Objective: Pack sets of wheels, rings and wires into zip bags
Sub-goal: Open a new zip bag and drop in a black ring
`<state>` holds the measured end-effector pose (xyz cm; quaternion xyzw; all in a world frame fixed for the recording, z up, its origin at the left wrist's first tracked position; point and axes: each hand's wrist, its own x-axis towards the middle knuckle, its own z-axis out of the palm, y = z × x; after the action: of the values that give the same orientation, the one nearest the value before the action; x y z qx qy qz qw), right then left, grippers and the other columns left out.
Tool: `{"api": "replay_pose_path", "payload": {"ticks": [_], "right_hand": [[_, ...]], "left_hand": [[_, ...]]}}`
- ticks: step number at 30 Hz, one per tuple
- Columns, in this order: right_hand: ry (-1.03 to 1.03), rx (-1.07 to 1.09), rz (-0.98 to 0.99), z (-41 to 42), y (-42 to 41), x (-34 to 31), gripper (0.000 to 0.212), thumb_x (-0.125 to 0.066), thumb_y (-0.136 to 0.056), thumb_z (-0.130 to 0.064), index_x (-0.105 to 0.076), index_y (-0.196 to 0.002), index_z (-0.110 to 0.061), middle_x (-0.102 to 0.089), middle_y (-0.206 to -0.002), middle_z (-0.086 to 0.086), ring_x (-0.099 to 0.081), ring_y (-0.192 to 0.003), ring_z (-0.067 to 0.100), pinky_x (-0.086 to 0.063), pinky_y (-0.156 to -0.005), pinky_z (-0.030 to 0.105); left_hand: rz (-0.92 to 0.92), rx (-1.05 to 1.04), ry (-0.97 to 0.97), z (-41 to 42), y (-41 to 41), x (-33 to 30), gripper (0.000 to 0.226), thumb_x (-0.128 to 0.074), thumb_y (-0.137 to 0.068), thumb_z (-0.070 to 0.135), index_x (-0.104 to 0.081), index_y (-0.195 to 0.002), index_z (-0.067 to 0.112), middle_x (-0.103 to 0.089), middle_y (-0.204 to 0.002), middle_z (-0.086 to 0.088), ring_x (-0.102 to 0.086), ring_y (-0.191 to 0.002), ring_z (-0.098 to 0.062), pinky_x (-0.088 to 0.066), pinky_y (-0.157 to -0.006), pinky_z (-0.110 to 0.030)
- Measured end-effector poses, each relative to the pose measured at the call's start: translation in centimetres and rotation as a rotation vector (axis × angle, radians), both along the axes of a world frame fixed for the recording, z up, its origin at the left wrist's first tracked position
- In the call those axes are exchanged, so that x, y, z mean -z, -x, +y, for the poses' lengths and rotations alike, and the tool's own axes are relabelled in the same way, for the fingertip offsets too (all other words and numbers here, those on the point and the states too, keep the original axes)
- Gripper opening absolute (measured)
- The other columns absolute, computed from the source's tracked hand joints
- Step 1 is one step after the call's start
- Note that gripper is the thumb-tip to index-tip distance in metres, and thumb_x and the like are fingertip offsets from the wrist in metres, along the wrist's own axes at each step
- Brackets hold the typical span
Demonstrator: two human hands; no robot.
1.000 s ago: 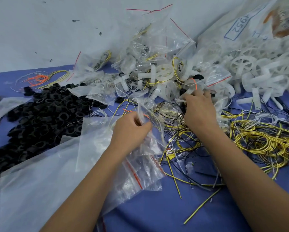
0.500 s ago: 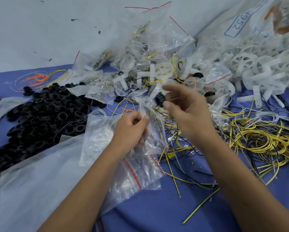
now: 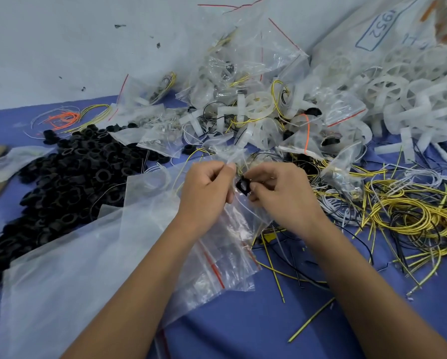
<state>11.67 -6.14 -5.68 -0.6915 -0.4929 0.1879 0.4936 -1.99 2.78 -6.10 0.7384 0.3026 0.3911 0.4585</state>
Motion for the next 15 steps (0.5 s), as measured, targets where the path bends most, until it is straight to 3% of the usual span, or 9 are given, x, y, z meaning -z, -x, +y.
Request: {"api": "replay_pose_path", "payload": {"ticks": [6,8,12,15], "right_hand": [[-0.035,0.025,-0.174,0.1,0.1,0.2,0.020,-0.067,-0.086,0.001,-0.076,-0.096,-0.014,-0.074,-0.082,-0.007,-0.070,-0.072,0.002,-0.057,-0.072,0.016],[-0.042,0.003,-0.172,0.1,0.4,0.0,0.020,-0.068,-0.085,0.002,-0.076,-0.096,-0.013,-0.075,-0.083,-0.007,-0.070,-0.077,0.002,-0.057,-0.077,0.018],[-0.163,-0.268,0.169,0.1,1.0,-0.4,0.035,-0.056,-0.090,0.018,-0.070,-0.116,0.000,-0.077,-0.105,0.009,-0.074,-0.102,0.015,-0.058,-0.092,0.026],[-0.190,-0.317,0.327,0.2,1.0,-0.3,0.040,-0.047,-0.093,0.022,-0.068,-0.121,0.004,-0.076,-0.112,0.013,-0.072,-0.108,0.014,-0.056,-0.089,0.021]], "left_hand": [[-0.029,-0.003,-0.090,-0.1,0.1,-0.9,0.050,-0.053,-0.096,0.028,-0.049,-0.050,0.011,-0.051,-0.045,-0.002,-0.046,-0.047,-0.016,-0.043,-0.058,-0.036],[-0.042,-0.005,-0.125,-0.3,0.0,-1.2,0.050,-0.053,-0.096,0.028,-0.049,-0.050,0.008,-0.050,-0.044,-0.002,-0.045,-0.046,-0.016,-0.043,-0.057,-0.036],[-0.079,-0.076,-0.216,-0.5,-0.1,-1.5,0.049,-0.054,-0.098,0.025,-0.047,-0.056,0.000,-0.046,-0.050,-0.015,-0.044,-0.050,-0.031,-0.041,-0.053,-0.044],[-0.126,-0.179,-0.228,-0.3,0.0,-1.6,0.049,-0.054,-0.098,0.025,-0.042,-0.057,0.001,-0.040,-0.053,-0.019,-0.037,-0.051,-0.026,-0.035,-0.052,-0.044]]}}
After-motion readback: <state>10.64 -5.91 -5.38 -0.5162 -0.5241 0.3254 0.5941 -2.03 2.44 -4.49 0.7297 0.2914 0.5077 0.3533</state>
